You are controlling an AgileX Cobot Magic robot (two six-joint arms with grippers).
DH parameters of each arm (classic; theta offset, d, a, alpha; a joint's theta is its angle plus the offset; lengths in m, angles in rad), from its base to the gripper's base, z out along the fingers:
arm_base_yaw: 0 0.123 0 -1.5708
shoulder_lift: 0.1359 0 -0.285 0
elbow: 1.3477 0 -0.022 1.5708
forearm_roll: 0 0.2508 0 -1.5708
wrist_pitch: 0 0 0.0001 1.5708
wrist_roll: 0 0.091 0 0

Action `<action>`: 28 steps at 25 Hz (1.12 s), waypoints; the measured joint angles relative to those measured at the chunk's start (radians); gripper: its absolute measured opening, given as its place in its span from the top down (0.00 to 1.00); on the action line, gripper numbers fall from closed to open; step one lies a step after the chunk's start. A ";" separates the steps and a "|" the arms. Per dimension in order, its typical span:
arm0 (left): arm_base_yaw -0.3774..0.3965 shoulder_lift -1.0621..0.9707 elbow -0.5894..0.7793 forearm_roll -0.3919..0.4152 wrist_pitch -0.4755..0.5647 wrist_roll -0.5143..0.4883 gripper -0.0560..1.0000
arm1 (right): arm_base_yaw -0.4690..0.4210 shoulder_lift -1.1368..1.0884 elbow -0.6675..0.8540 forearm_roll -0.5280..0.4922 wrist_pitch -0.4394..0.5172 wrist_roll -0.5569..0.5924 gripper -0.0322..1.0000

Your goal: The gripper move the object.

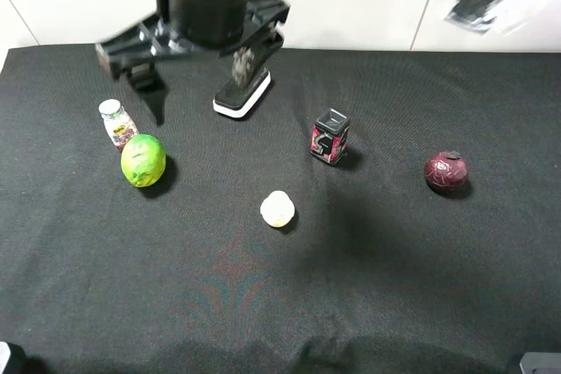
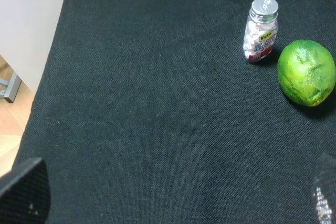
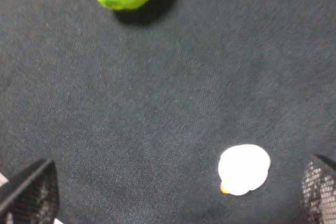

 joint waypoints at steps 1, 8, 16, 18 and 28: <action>0.000 0.000 0.000 0.000 0.000 0.000 0.00 | -0.002 -0.011 0.000 -0.003 0.000 -0.004 0.30; 0.000 0.000 0.000 0.000 0.000 0.000 0.00 | -0.019 -0.093 0.000 -0.045 0.003 -0.009 0.30; 0.000 0.000 0.000 0.000 0.000 0.000 0.00 | -0.021 -0.200 0.000 -0.161 0.005 -0.053 0.30; 0.000 0.000 0.000 0.000 0.000 0.000 0.00 | -0.021 -0.227 0.000 -0.191 0.005 -0.059 0.30; 0.000 0.000 0.000 0.000 0.000 0.000 0.00 | -0.021 -0.400 0.186 -0.327 0.005 -0.074 0.30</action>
